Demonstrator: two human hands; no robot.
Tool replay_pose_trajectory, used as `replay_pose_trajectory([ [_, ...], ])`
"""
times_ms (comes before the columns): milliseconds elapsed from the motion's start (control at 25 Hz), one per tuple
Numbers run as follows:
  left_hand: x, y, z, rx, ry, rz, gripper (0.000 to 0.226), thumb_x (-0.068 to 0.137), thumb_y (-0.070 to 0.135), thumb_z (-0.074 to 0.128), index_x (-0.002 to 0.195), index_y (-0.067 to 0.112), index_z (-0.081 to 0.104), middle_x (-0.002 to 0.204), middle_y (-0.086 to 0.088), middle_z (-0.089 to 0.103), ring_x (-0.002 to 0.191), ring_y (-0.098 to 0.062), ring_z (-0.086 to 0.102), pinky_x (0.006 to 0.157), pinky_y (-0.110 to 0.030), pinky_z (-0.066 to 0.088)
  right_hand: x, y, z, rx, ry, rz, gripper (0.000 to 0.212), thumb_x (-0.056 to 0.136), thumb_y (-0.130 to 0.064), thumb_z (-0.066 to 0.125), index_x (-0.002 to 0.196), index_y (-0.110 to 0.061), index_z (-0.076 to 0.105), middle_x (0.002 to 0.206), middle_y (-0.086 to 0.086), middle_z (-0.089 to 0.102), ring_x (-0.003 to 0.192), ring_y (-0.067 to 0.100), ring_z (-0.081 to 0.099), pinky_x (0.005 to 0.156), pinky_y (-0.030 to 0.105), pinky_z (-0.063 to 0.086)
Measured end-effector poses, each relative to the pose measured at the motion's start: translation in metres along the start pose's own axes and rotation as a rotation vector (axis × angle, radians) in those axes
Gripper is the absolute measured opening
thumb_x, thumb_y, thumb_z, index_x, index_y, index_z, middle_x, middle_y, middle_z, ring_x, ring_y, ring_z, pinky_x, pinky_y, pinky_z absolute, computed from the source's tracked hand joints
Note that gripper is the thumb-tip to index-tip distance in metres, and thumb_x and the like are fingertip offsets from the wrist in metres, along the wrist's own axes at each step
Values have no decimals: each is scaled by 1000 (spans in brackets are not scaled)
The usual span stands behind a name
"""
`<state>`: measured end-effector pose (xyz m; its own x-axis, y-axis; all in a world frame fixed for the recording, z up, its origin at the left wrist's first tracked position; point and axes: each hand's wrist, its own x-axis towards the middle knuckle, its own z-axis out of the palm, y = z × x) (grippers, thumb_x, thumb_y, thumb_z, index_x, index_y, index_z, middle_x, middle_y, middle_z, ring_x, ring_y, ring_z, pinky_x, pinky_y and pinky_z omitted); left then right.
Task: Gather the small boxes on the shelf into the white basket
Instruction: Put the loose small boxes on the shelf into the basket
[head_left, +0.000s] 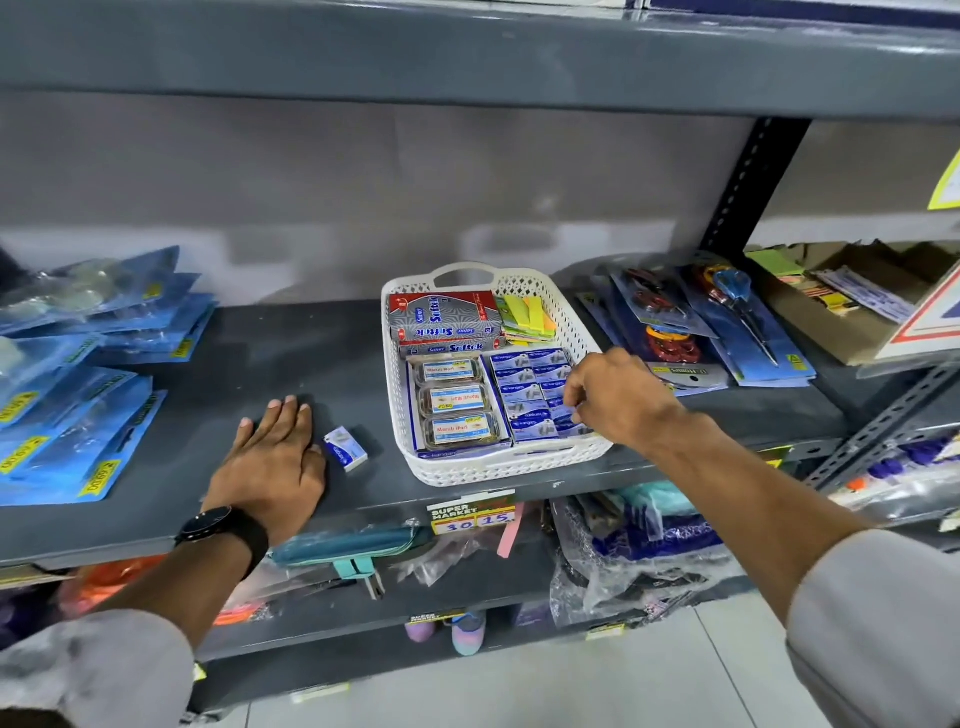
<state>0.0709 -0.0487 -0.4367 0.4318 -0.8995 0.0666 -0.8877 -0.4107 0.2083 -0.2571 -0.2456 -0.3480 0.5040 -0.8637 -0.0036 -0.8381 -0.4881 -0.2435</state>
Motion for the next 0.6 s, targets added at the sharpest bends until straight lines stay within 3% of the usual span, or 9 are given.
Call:
replay_pose_trajectory([
  [120, 0, -1, 0, 0, 3, -3, 61, 101, 30, 29, 158, 9, 21, 169, -7, 14, 157, -19, 6, 128, -39, 2, -2, -7, -3, -74, -40, -45, 22, 85, -1, 68, 90, -21, 77, 108, 10, 72, 95, 27, 71, 90, 39, 59],
  [240, 0, 1, -1, 12, -9, -6, 62, 101, 31, 29, 158, 8, 21, 169, -7, 15, 157, -19, 7, 128, -39, 2, -3, -18, -11, -181, -47, -74, 31, 82, 2, 62, 102, -15, 78, 113, 13, 73, 100, 33, 70, 90, 42, 59],
  [320, 0, 1, -2, 18, -9, -15, 63, 100, 33, 28, 158, 8, 21, 169, -7, 15, 157, -20, 7, 128, -39, 2, -4, -43, -12, -155, 46, -138, 40, 82, 1, 61, 114, -17, 77, 120, 12, 72, 105, 33, 69, 94, 42, 57],
  [440, -1, 3, -4, 23, -20, -9, 66, 98, 36, 22, 158, 9, 20, 169, -6, 13, 157, -19, 6, 128, -39, 2, -5, -104, -1, -18, 220, -426, 37, 87, -8, 62, 119, -21, 75, 120, 4, 74, 105, 26, 71, 97, 40, 57],
  [520, -1, 3, -4, 23, -24, -7, 65, 99, 35, 23, 158, 9, 18, 169, -6, 13, 157, -19, 6, 128, -39, 2, -1, -147, 14, -17, 142, -621, 37, 89, -20, 64, 125, -22, 71, 126, 1, 72, 118, 24, 64, 105, 43, 49],
  [600, -2, 2, -4, 33, -24, -9, 65, 99, 35, 22, 158, 9, 19, 169, -7, 13, 157, -19, 6, 128, -40, 3, 6, -180, 32, -116, -48, -707, 48, 85, -20, 66, 133, -23, 65, 136, -2, 66, 140, 23, 47, 119, 52, 29],
])
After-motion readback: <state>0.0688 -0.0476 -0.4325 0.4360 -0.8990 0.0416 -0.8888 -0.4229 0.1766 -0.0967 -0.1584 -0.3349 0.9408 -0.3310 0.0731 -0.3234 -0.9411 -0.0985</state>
